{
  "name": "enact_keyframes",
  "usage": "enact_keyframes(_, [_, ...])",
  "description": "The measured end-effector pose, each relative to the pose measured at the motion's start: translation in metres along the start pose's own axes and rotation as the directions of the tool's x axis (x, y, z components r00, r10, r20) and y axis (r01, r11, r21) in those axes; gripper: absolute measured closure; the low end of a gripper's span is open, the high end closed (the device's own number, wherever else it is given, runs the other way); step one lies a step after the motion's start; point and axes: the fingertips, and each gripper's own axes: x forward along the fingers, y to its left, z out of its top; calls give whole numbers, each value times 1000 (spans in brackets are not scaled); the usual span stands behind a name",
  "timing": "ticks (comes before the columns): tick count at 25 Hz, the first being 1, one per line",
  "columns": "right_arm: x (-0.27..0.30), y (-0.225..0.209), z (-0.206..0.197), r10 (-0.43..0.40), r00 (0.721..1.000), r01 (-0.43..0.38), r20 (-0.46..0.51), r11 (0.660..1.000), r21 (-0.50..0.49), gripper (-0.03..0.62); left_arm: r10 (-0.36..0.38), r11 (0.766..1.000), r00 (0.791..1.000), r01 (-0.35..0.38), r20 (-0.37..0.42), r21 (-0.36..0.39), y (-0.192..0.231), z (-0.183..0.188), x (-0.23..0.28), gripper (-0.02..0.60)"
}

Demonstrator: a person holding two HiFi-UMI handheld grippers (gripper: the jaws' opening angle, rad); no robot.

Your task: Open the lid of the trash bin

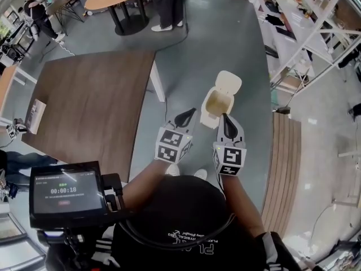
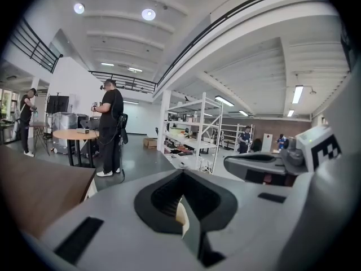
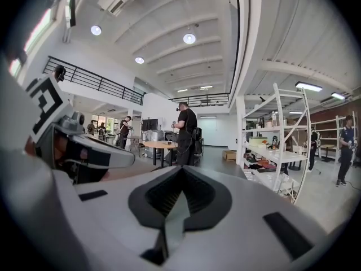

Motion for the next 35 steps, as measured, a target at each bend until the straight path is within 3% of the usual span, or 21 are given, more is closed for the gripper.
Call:
enact_keyframes(25, [23, 13, 4, 48, 999, -48, 2, 996, -73, 594, 41, 995, 999, -43, 29, 89, 12, 6, 9, 581])
enact_keyframes(35, [16, 26, 7, 68, 997, -66, 20, 991, -118, 594, 30, 996, 999, -32, 27, 89, 12, 0, 7, 581])
